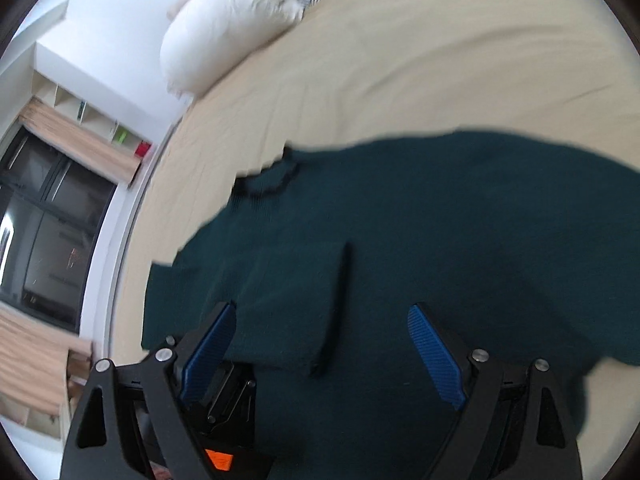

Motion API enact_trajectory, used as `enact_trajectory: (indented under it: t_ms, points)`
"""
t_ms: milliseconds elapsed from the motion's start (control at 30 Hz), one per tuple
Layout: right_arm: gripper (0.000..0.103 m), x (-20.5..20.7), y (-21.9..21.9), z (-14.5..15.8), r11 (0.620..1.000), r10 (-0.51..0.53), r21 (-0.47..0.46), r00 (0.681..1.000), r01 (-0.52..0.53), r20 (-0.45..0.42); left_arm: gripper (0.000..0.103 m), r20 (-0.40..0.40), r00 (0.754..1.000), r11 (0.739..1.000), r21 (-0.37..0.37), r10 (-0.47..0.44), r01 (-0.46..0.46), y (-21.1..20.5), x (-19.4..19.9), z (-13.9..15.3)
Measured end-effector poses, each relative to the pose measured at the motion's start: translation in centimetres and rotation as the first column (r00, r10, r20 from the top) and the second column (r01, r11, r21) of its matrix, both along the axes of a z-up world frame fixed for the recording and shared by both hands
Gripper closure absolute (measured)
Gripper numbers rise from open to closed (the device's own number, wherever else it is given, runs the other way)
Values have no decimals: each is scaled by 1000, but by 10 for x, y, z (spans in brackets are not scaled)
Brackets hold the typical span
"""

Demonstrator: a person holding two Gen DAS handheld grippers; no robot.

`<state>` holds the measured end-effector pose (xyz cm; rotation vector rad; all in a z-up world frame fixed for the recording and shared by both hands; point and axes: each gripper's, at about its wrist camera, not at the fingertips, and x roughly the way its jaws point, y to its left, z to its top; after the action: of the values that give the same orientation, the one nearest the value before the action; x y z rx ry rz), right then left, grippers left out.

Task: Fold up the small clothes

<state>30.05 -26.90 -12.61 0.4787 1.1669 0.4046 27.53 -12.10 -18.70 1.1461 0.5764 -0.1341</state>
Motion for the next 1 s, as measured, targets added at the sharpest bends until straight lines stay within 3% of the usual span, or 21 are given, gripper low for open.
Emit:
enact_trajectory:
  t_ms: [133,167,200,233,400,467,500,533,600,667,833,1000]
  points:
    - [19,15,1,-15,997,-33,65,998,36,-56,96,-58,998,982,-183,38,-48,18,10,19]
    - [22,17,0,-16,996,-43,82,997,48,-62,96,-77,996,970,-234,47,-64,24,11,24]
    - [33,19,3,-16,995,-37,87,997,43,-71,96,-89,995,961,-266,52,-74,26,12,21]
    - [43,20,8,-15,997,-18,78,997,24,-72,96,-97,994,949,-304,53,-80,29,11,22]
    - [53,15,34,-11,998,69,-7,995,-70,-67,95,-123,990,900,-423,63,-109,43,6,21]
    - [63,13,39,-11,995,77,-57,995,-80,-63,95,-133,988,879,-459,74,-128,51,9,23]
    - [82,12,40,-9,992,84,-88,995,-89,-59,95,-145,986,866,-479,81,-142,55,9,26]
    - [94,11,41,-8,989,95,-107,994,-101,-56,95,-156,984,851,-501,90,-158,60,8,28]
    - [95,7,39,1,979,87,-184,996,-88,-15,95,-183,977,821,-539,106,-190,70,3,32]
    - [95,9,34,9,978,69,-198,997,-64,18,94,-213,970,795,-566,117,-220,78,-8,35]
    - [95,20,19,24,964,10,-265,997,11,76,93,-233,961,773,-579,149,-260,92,-34,38]
    - [95,32,-2,13,955,-47,-289,997,62,61,93,-260,950,740,-603,170,-298,106,-49,41]
